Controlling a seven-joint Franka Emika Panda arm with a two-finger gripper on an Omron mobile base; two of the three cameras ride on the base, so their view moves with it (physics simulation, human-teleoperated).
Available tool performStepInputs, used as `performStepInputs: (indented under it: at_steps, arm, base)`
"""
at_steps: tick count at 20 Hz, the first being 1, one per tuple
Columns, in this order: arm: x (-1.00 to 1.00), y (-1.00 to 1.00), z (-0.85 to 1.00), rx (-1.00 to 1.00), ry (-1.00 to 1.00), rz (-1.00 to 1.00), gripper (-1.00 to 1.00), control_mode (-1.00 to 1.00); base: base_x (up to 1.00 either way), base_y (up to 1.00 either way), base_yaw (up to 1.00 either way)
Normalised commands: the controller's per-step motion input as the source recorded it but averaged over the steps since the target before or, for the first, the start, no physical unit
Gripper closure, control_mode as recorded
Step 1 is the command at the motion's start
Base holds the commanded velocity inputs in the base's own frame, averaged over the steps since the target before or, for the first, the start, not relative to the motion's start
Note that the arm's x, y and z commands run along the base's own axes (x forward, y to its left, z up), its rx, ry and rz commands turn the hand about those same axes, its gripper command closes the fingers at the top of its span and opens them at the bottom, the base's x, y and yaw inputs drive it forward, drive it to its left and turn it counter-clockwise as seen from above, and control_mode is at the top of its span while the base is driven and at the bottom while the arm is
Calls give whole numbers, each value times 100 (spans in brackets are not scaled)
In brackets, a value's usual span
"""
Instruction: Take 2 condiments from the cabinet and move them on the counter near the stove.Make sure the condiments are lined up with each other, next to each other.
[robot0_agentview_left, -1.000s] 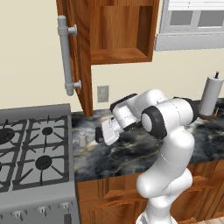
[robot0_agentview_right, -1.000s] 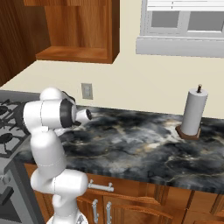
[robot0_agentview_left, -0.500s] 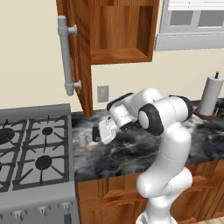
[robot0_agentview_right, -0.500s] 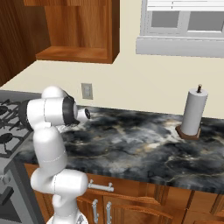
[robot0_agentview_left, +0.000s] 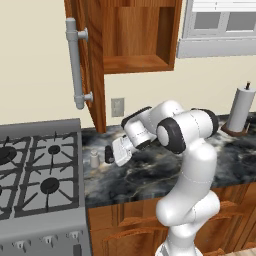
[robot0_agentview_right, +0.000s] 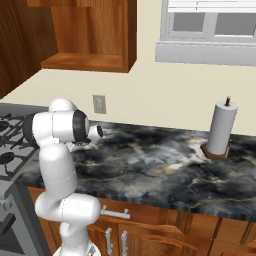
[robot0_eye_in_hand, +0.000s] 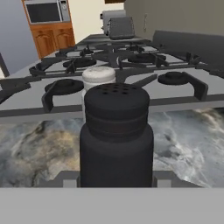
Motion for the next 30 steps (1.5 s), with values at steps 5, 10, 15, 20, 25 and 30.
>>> performStepInputs:
  at_steps: [5, 10, 15, 20, 25, 30]
  arm:
    - [0, 4, 0, 0, 0, 0, 100, -100]
    - [0, 16, 0, 0, 0, 0, 100, -100]
    - [0, 16, -1, 0, 0, 0, 100, -100]
    - [0, 7, -9, 0, 0, 0, 100, -100]
    - [2, 4, -9, 0, 0, 0, 100, -100]
    - [3, 6, -5, 0, 0, 0, 100, -100]
  base:
    - [0, 0, 0]
    - [0, 0, 0]
    - [0, 0, 0]
    - [0, 0, 0]
    - [0, 0, 0]
    - [0, 0, 0]
